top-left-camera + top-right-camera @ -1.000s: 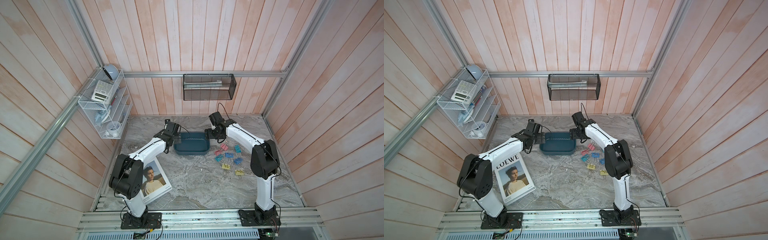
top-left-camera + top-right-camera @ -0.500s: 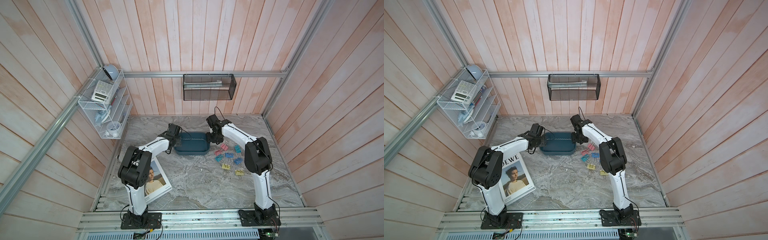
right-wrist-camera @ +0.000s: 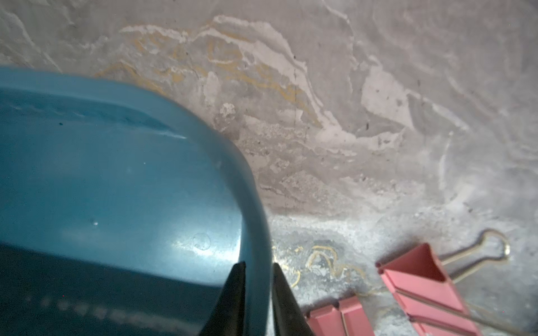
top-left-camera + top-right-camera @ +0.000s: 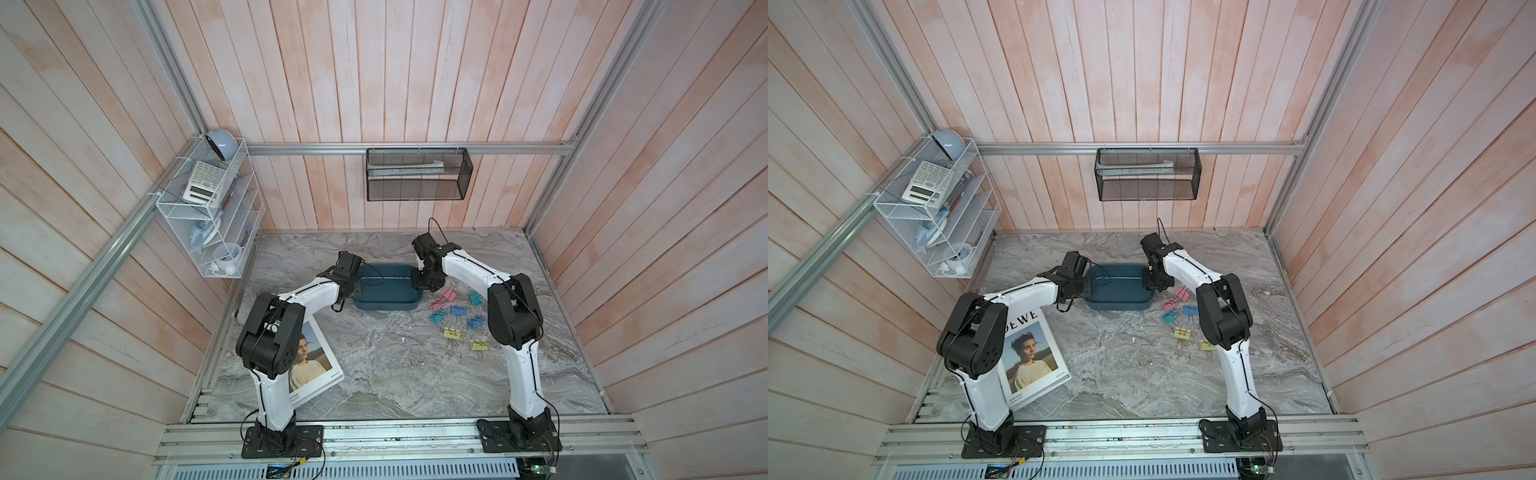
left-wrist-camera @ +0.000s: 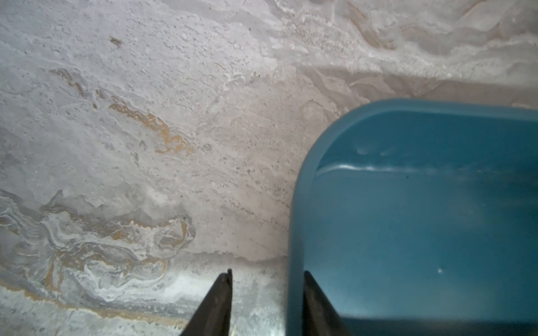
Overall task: Put the binder clips in the storage box
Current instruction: Pick up the storage box at the center of the board, then place the storage box at the center of the board.
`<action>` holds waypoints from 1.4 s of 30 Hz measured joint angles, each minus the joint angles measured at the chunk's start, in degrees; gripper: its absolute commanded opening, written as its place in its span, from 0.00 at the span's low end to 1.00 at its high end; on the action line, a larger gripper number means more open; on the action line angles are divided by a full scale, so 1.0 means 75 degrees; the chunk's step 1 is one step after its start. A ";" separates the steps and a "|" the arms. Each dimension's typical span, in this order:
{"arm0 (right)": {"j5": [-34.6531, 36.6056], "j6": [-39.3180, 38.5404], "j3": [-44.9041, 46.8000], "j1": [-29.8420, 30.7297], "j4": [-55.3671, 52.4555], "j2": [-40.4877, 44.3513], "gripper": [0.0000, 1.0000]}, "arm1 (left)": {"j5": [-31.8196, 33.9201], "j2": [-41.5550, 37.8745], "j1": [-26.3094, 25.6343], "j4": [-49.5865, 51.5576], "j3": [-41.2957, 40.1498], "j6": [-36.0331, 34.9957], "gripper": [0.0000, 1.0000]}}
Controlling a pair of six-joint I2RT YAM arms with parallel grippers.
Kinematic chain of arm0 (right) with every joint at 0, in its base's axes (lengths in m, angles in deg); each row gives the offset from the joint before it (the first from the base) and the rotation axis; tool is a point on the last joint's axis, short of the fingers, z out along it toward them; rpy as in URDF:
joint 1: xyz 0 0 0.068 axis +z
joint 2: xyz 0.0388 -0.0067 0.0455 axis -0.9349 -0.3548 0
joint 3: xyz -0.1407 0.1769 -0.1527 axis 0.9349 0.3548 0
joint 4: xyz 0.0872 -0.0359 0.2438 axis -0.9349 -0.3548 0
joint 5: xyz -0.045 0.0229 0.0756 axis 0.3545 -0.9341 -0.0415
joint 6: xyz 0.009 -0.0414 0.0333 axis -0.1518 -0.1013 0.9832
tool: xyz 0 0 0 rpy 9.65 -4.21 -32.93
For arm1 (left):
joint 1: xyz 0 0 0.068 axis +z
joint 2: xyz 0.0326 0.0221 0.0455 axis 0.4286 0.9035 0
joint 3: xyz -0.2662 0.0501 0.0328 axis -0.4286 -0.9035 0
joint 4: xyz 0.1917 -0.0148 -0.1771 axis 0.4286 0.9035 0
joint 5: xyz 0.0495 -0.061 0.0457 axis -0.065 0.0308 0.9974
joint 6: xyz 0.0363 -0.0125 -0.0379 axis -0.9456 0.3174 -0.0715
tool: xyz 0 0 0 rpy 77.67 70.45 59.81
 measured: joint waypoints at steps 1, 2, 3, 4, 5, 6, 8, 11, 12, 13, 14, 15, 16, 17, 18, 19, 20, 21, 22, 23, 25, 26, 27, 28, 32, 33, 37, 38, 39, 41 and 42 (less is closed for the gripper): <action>-0.0017 0.0029 0.0184 0.0006 0.0052 0.0114 0.14 | 0.0000 -0.0131 -0.0067 -0.0003 -0.0105 0.0017 0.38; -0.0041 0.0038 0.0388 0.0015 0.0102 0.0259 0.13 | 0.0009 -0.0318 -0.0157 0.0015 -0.0230 0.0026 0.37; -0.0044 0.0055 0.0603 0.0023 0.0160 0.0431 0.11 | 0.0017 -0.0478 -0.0224 0.0047 -0.0318 0.0044 0.37; -0.0061 0.0067 0.0860 0.0029 0.0213 0.0664 0.10 | 0.0032 -0.0731 -0.0329 0.0090 -0.0437 0.0070 0.37; -0.0079 0.0079 0.1113 0.0035 0.0259 0.0918 0.10 | 0.0029 -0.0982 -0.0423 0.0105 -0.0551 0.0099 0.36; -0.0099 0.0082 0.1300 0.0044 0.0280 0.1134 0.09 | 0.0026 -0.1224 -0.0510 0.0122 -0.0656 0.0146 0.34; -0.0117 0.0093 0.1711 0.0070 0.0297 0.1676 0.09 | 0.0035 -0.1763 -0.0740 0.0160 -0.0898 0.0236 0.33; -0.0137 0.0090 0.2288 0.0149 0.0402 0.2433 0.07 | 0.0152 -0.2433 -0.1169 0.0227 -0.1303 0.0405 0.33; -0.0128 0.0093 0.2474 0.0189 0.0423 0.2637 0.05 | 0.0187 -0.2602 -0.1311 0.0254 -0.1434 0.0478 0.33; -0.0134 0.0099 0.2725 0.0248 0.0463 0.2888 0.04 | 0.0245 -0.2801 -0.1480 0.0294 -0.1606 0.0560 0.33; -0.0137 0.0125 0.2996 0.0315 0.0490 0.3139 0.04 | 0.0262 -0.3005 -0.1655 0.0332 -0.1792 0.0685 0.33; -0.0166 0.0154 0.3255 0.0385 0.0527 0.3360 0.04 | 0.0268 -0.3200 -0.1801 0.0367 -0.1976 0.0810 0.33; -0.0198 0.0221 0.3582 0.0481 0.0583 0.3631 0.04 | 0.0309 -0.3427 -0.1961 0.0420 -0.2177 0.0944 0.33; -0.0248 0.0286 0.3879 0.0574 0.0618 0.3879 0.05 | 0.0405 -0.3675 -0.2162 0.0516 -0.2375 0.1102 0.33; -0.0309 0.0338 0.4118 0.0650 0.0656 0.4068 0.05 | 0.0475 -0.3853 -0.2326 0.0606 -0.2500 0.1224 0.34; -0.0367 0.0423 0.4401 0.0755 0.0682 0.4301 0.06 | 0.0609 -0.4077 -0.2562 0.0729 -0.2637 0.1387 0.35; -0.0420 0.0504 0.4677 0.0874 0.0697 0.4532 0.07 | 0.0729 -0.4249 -0.2798 0.0857 -0.2725 0.1533 0.35; -0.0469 0.0568 0.4861 0.0959 0.0694 0.4680 0.09 | 0.0848 -0.4374 -0.3013 0.0970 -0.2786 0.1670 0.35; -0.0504 0.0673 0.5103 0.1096 0.0723 0.4881 0.09 | 0.0988 -0.4488 -0.3270 0.1061 -0.2859 0.1824 0.37; -0.0525 0.0775 0.5310 0.1218 0.0737 0.5039 0.10 | 0.1107 -0.4587 -0.3518 0.1145 -0.2946 0.1993 0.37; -0.0539 0.0970 0.5665 0.1460 0.0781 0.5275 0.13 | 0.1332 -0.4733 -0.3955 0.1265 -0.3182 0.2349 0.39; -0.0539 0.1081 0.5846 0.1588 0.0801 0.5365 0.13 | 0.1445 -0.4785 -0.4132 0.1323 -0.3331 0.2530 0.40; -0.0545 0.1154 0.5983 0.1690 0.0810 0.5418 0.14 | 0.1518 -0.4820 -0.4252 0.1352 -0.3483 0.2702 0.40; -0.0545 0.1236 0.6120 0.1781 0.0831 0.5444 0.15 | 0.1591 -0.4852 -0.4363 0.1349 -0.3669 0.2888 0.40; -0.0562 0.1454 0.6531 0.1886 0.0854 0.5450 0.28 | 0.1862 -0.4884 -0.4843 0.1536 -0.4141 0.3483 0.48; -0.0560 0.1492 0.6563 0.1888 0.0863 0.5450 0.37 | 0.1900 -0.4902 -0.4937 0.1577 -0.4159 0.3590 0.52; -0.0560 0.1440 0.6540 0.1900 0.0790 0.5537 0.55 | 0.2113 -0.5164 -0.5138 0.1699 -0.4150 0.3911 0.73; -0.0560 0.1419 0.6522 0.1900 0.0705 0.5636 0.56 | 0.2197 -0.5257 -0.5138 0.1798 -0.4127 0.3975 0.76; -0.0557 0.1411 0.6505 0.1900 0.0615 0.5776 0.57 | 0.2259 -0.5353 -0.5138 0.1906 -0.4100 0.4004 0.78; -0.0530 0.1428 0.6470 0.1897 0.0382 0.6286 0.57 | 0.2384 -0.5610 -0.5135 0.2113 -0.4030 0.4083 0.80; -0.0487 0.1478 0.6438 0.1888 0.0262 0.6580 0.57 | 0.2419 -0.5750 -0.5138 0.2180 -0.4007 0.4112 0.81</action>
